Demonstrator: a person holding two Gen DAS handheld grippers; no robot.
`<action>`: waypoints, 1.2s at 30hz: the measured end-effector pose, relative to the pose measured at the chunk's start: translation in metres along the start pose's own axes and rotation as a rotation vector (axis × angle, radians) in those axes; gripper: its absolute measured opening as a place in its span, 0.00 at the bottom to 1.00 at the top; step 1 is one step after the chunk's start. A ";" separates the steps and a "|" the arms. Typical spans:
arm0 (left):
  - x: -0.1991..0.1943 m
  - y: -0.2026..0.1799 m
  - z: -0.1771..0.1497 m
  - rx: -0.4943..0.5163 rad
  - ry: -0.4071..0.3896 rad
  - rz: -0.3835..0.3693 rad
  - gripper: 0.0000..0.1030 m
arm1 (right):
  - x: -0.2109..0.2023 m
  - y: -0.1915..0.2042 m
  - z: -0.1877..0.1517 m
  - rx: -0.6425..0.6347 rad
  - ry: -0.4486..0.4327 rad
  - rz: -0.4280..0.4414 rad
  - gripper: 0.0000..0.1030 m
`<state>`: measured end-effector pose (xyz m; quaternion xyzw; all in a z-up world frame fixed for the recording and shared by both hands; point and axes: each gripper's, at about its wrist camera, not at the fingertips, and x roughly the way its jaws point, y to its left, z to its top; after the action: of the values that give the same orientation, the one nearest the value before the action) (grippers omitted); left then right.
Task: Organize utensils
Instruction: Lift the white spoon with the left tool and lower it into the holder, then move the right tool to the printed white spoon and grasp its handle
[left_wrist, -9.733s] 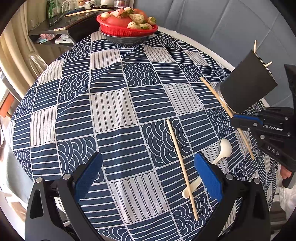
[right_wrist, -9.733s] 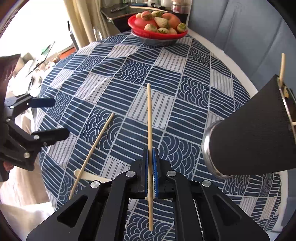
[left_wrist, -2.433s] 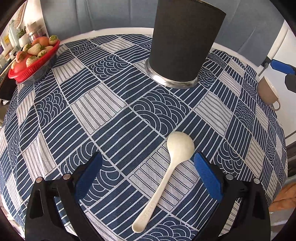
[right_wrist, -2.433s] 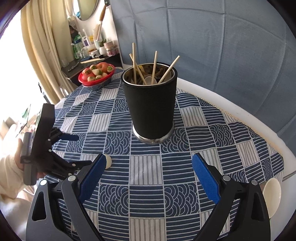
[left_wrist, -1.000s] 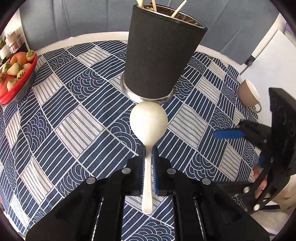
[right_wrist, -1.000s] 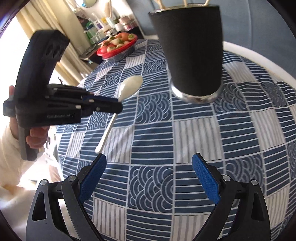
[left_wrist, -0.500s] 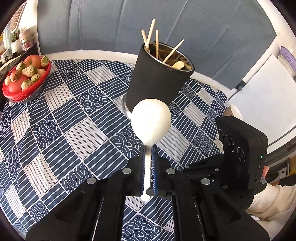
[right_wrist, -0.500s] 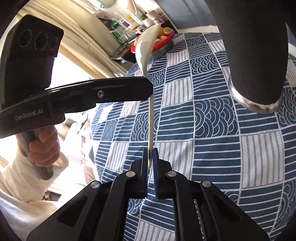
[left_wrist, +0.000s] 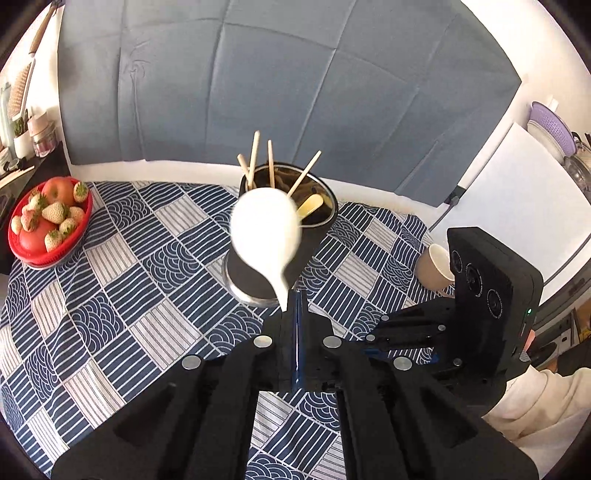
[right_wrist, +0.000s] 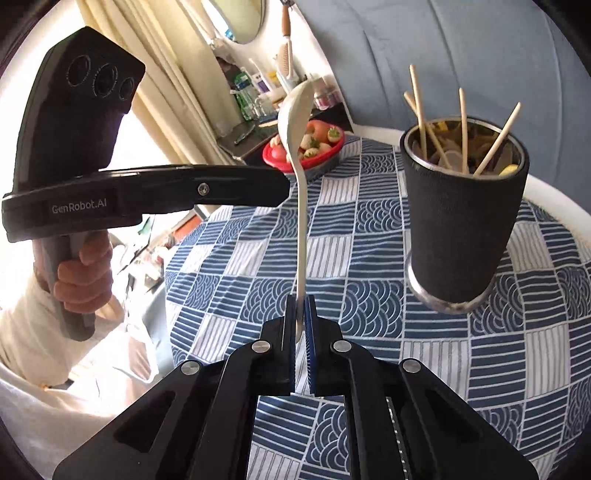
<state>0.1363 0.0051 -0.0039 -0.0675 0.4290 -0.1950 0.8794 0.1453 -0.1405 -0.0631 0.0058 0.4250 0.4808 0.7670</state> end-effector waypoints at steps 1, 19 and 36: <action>-0.002 -0.003 0.004 0.009 -0.009 -0.002 0.00 | -0.006 -0.001 0.005 -0.012 -0.019 -0.012 0.04; 0.018 0.025 -0.016 -0.062 0.038 0.075 0.47 | -0.001 -0.028 -0.001 -0.009 0.057 -0.100 0.05; 0.089 0.031 -0.098 -0.104 0.290 0.080 0.67 | 0.015 -0.057 -0.050 0.025 0.228 -0.148 0.82</action>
<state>0.1182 0.0028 -0.1391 -0.0668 0.5632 -0.1448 0.8108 0.1568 -0.1802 -0.1288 -0.0705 0.5148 0.4151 0.7468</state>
